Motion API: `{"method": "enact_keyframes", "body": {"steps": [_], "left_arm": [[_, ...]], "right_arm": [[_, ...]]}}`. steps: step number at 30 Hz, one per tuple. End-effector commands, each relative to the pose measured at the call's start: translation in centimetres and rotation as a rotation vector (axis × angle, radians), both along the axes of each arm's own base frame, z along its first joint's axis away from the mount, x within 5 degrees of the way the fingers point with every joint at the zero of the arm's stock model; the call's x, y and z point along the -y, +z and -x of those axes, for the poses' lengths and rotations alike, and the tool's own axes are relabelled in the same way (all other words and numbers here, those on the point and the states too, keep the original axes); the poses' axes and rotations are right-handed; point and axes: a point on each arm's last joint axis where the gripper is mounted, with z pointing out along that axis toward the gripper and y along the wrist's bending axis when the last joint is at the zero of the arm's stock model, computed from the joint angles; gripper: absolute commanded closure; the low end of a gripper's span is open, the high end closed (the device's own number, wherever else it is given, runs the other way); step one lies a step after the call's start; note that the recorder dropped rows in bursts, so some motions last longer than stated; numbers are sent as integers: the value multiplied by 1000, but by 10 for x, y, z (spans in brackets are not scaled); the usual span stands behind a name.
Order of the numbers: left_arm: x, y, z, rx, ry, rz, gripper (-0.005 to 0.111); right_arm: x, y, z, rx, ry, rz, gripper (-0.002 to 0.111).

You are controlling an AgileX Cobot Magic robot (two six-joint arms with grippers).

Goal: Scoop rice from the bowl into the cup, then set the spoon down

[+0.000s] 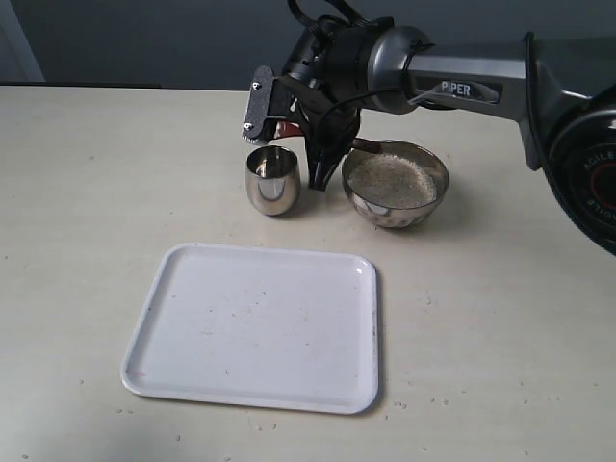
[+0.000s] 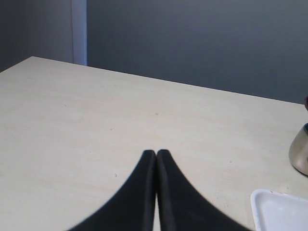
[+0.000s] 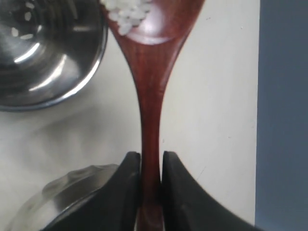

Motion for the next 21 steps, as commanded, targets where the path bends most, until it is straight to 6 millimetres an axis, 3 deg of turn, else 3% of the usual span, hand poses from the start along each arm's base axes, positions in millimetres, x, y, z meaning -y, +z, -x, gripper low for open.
{"method": "enact_keyframes", "body": {"steps": [1, 21], "left_arm": [[0, 1, 0, 11, 0, 1, 106], [0, 1, 0, 11, 0, 1, 106]], "right_arm": [[-3, 4, -2, 33, 27, -23, 109], [-1, 4, -2, 20, -42, -49, 109]]}}
